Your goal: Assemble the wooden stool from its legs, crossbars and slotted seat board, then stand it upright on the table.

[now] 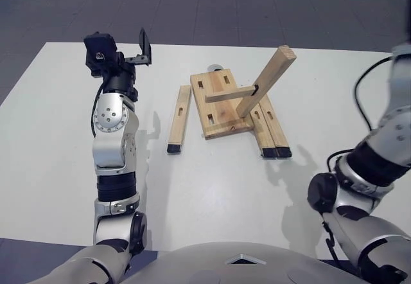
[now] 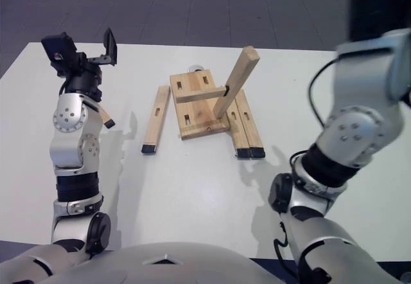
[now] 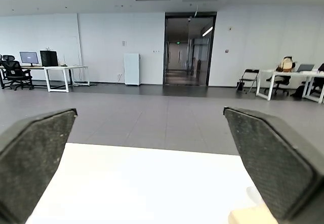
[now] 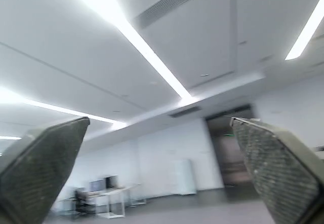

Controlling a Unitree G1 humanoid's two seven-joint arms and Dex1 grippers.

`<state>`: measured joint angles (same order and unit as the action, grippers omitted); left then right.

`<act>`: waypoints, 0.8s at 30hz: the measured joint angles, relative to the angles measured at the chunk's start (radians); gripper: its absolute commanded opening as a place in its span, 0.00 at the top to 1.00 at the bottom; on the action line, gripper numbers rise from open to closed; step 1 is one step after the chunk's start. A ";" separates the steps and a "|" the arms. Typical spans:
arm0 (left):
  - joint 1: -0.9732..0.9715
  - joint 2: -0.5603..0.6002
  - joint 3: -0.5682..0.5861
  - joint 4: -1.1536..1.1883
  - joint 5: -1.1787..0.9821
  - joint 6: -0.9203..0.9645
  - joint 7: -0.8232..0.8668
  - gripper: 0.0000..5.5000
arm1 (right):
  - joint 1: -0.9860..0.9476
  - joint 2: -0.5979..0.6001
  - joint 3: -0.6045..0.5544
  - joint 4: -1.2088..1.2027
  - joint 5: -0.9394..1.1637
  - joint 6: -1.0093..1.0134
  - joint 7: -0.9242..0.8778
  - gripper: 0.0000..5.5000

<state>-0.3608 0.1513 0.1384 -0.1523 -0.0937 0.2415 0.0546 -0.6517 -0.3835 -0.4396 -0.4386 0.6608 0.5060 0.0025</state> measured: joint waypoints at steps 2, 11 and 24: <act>0.009 0.000 -0.006 -0.010 0.015 0.000 -0.001 0.02 | 0.136 -0.039 0.054 0.043 -0.097 0.055 -0.013 0.02; 0.031 0.009 0.054 -0.084 0.013 0.033 0.025 0.02 | 0.676 0.050 0.266 0.013 -0.148 0.172 0.075 0.02; 0.037 -0.009 0.073 -0.126 0.015 0.051 0.052 0.02 | 0.676 -0.032 0.333 0.152 -0.311 0.240 0.115 0.02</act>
<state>-0.3233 0.1420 0.2111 -0.2782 -0.0783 0.2928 0.1065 0.0244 -0.4158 -0.1064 -0.2863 0.3496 0.7458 0.1178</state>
